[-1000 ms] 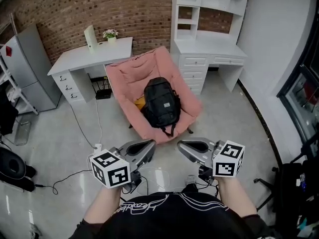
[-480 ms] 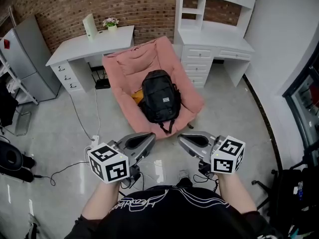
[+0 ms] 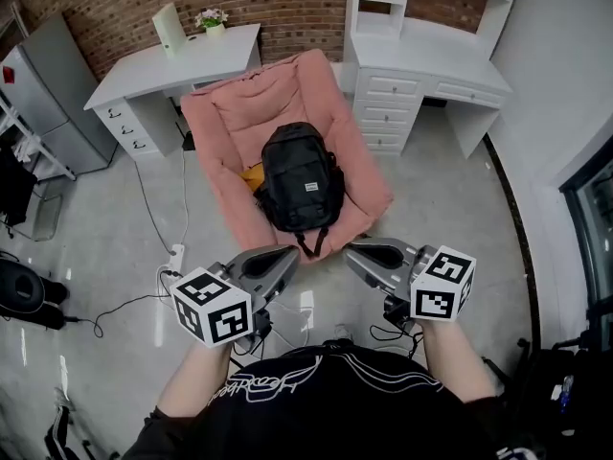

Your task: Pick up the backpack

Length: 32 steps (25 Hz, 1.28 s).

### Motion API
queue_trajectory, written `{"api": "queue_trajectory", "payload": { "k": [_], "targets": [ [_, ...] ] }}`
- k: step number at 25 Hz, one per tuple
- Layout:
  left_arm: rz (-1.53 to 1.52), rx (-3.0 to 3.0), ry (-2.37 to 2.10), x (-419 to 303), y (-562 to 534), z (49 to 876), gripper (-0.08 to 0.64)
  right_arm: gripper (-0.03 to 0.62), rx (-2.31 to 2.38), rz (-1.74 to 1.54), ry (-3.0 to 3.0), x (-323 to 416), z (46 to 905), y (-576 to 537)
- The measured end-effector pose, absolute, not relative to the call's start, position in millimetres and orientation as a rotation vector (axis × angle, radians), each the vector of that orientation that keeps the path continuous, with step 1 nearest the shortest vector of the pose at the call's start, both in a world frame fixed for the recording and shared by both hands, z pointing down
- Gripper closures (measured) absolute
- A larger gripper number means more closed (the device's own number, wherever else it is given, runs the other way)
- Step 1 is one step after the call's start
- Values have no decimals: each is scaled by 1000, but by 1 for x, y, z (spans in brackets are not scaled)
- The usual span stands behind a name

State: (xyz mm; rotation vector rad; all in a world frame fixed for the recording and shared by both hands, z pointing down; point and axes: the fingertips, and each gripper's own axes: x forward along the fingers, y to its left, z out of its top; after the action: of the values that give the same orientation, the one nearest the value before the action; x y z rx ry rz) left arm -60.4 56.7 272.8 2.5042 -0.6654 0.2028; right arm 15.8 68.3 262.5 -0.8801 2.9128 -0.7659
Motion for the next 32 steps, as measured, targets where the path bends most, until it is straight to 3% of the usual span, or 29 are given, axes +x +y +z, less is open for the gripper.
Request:
{"api": "queue_trajectory", "payload": {
  "k": [13,32],
  "targets": [
    [227,2422,-786,22,1,300,558,586,-787,-887,2939,104,292,8],
    [203,2179,-875,-22,-95,389,558,584,-777,-1093,2990,87,370,-87]
  ]
}}
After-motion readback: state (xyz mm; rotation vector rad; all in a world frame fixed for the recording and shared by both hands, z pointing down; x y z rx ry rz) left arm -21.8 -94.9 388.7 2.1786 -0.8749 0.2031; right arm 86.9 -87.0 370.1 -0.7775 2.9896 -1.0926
